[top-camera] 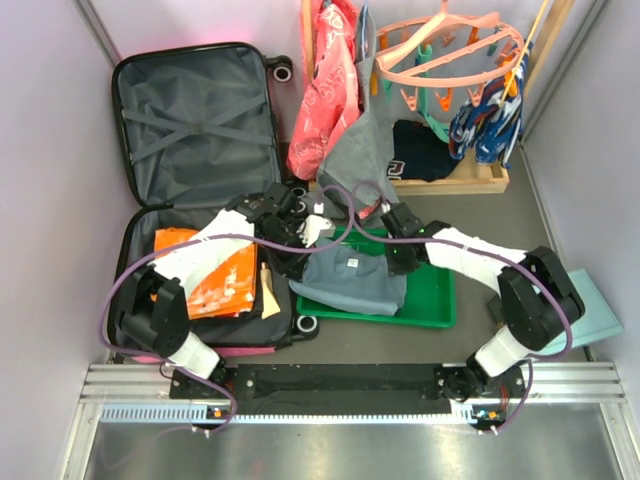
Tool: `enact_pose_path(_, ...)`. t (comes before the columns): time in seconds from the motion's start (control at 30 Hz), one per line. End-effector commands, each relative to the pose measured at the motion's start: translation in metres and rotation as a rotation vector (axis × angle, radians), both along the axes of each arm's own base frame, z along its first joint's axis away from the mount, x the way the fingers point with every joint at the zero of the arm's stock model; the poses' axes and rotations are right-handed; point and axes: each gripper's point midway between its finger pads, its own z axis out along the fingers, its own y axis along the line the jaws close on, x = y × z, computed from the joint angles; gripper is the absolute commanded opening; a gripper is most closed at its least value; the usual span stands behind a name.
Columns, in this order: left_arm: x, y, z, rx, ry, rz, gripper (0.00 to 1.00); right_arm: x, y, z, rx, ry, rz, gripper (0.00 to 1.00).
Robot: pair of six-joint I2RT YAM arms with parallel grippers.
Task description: Open, take out, and arrange the luggage
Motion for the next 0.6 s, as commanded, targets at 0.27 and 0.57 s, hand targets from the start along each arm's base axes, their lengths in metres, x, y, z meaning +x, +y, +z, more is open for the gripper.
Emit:
enact_pose_path(0.27, -0.013, -0.022, 0.002, -0.025, -0.045, -0.048, 0.0, 0.096, 0.012, 0.066, -0.049, -0.257, 0.118, 0.0)
enact_pose_path(0.57, -0.034, -0.028, -0.012, -0.013, -0.051, -0.152, 0.01, 0.115, -0.004, 0.082, -0.149, -0.327, 0.117, 0.0)
